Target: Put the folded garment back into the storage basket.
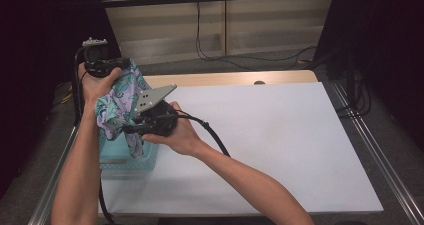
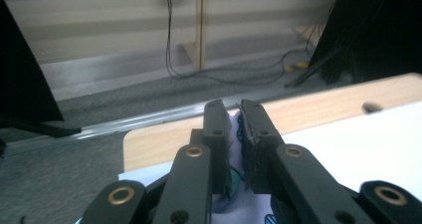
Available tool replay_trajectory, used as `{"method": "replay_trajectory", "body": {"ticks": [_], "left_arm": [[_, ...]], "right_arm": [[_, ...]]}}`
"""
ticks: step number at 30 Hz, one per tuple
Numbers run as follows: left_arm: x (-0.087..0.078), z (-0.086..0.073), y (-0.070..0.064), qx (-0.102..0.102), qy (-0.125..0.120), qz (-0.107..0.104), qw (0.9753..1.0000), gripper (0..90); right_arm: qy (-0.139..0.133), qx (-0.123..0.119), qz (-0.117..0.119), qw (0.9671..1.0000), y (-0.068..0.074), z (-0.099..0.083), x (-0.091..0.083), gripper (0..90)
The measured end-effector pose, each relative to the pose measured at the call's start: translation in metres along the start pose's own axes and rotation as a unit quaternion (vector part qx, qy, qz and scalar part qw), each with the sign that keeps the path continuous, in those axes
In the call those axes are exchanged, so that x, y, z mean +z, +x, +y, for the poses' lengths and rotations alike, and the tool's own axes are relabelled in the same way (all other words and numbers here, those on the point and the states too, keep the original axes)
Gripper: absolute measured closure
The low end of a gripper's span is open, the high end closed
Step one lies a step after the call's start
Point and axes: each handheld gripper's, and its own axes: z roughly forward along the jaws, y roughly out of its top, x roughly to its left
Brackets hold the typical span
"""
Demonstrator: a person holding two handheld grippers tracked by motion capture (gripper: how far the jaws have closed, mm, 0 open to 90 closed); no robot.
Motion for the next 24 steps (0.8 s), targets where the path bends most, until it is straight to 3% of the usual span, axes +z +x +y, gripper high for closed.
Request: {"method": "replay_trajectory", "body": {"ticks": [3,17,24], "left_arm": [[0.006,-0.003,0.002,0.006,0.005,0.005,1.0,82.5],[0.036,-0.016,-0.003,0.018,0.032,-0.015,0.9992,82.5],[0.048,-0.024,-0.003,0.023,0.032,-0.025,0.9989,82.4]], "right_arm": [[0.004,0.005,-0.002,1.0,-0.003,-0.003,0.002,83.8],[0.023,0.015,-0.009,0.9996,-0.011,-0.018,0.013,83.8],[0.029,0.017,-0.012,0.9994,-0.014,-0.024,0.016,83.8]]}}
